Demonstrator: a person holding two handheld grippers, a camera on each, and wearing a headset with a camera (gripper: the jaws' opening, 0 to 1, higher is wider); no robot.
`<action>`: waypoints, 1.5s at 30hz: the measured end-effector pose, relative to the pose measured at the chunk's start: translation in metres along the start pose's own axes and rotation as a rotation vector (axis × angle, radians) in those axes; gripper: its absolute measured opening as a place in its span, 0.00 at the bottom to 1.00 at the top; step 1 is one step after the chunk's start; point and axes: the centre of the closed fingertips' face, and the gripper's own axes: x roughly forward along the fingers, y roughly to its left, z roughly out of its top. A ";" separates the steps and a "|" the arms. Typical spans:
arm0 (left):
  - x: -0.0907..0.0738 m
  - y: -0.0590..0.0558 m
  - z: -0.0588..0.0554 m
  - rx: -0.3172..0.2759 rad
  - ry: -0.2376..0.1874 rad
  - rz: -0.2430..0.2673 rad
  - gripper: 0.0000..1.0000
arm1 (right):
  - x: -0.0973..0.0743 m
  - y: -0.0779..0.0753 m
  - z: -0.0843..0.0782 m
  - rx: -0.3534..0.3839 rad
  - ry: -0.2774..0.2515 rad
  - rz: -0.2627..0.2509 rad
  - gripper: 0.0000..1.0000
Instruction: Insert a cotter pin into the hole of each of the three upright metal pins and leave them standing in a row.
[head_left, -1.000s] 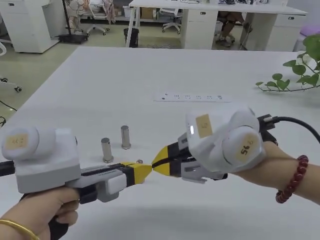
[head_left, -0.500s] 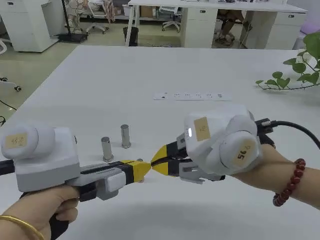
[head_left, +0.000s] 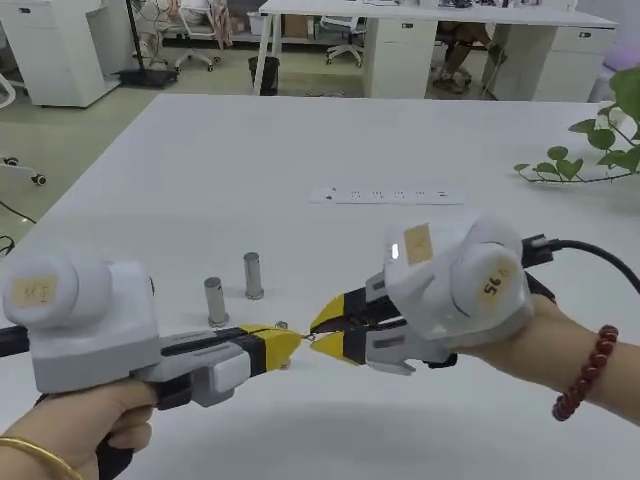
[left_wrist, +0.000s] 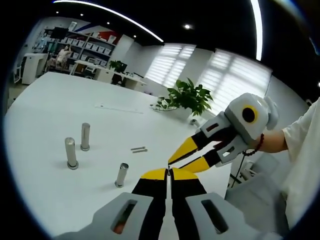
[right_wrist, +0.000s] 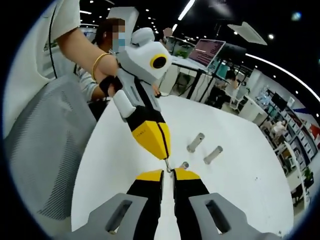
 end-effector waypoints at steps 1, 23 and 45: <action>0.000 0.000 -0.001 0.015 0.005 0.001 0.00 | 0.000 0.002 0.000 0.028 -0.007 0.015 0.09; -0.004 -0.016 -0.020 0.174 0.099 -0.102 0.00 | 0.001 0.027 -0.001 0.129 -0.051 0.148 0.12; -0.004 -0.029 -0.027 0.229 0.126 -0.176 0.00 | 0.001 0.043 -0.005 0.131 -0.048 0.230 0.06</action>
